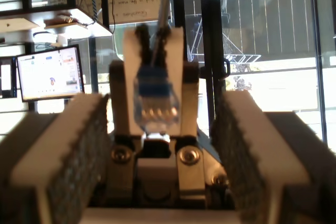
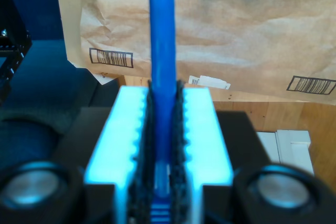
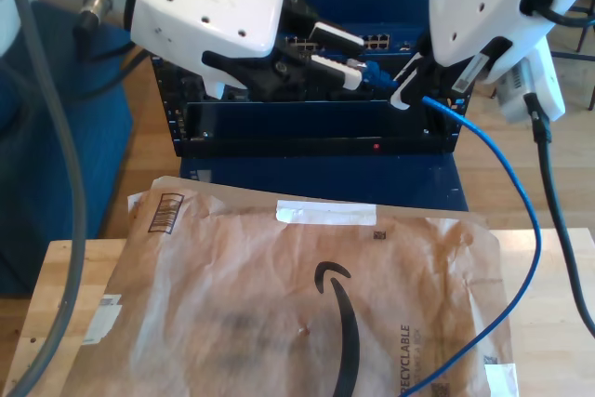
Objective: Grab the cable and plug it in
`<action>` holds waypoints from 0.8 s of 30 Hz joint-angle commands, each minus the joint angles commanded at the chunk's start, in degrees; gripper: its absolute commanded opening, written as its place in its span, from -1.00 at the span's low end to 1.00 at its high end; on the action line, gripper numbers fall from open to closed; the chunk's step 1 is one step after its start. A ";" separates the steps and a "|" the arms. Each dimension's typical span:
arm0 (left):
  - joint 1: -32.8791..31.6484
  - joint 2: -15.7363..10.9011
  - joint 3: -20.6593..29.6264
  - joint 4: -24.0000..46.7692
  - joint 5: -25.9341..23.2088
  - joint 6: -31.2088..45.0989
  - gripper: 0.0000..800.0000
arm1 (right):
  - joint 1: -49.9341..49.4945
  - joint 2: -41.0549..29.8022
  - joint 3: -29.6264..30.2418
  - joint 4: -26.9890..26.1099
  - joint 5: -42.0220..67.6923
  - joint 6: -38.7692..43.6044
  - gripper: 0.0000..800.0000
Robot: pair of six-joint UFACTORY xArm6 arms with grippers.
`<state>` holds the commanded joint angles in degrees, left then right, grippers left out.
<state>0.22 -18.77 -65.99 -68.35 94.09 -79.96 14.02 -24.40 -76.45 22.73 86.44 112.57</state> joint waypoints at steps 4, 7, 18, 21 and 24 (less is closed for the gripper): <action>0.00 -0.09 0.18 -0.09 0.00 0.00 -0.29 | 0.00 0.00 0.00 0.00 0.00 0.00 -0.99; 0.00 0.00 0.18 -0.09 -0.09 0.00 -0.34 | 0.00 0.00 0.00 0.00 0.00 0.00 -0.99; 0.00 0.00 0.26 -0.09 -0.18 0.09 -0.82 | 0.09 0.00 0.00 0.00 0.00 0.00 -0.99; 0.00 0.00 0.35 -0.09 -0.18 0.26 -0.91 | 0.09 0.00 0.00 0.00 0.00 0.00 -0.99; 0.00 0.00 0.35 -0.09 -0.18 0.35 -0.95 | 0.09 0.00 -0.09 0.00 0.00 0.00 -0.98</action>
<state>0.22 -18.77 -65.64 -68.44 93.91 -79.60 14.11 -24.40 -76.54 22.73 86.44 112.57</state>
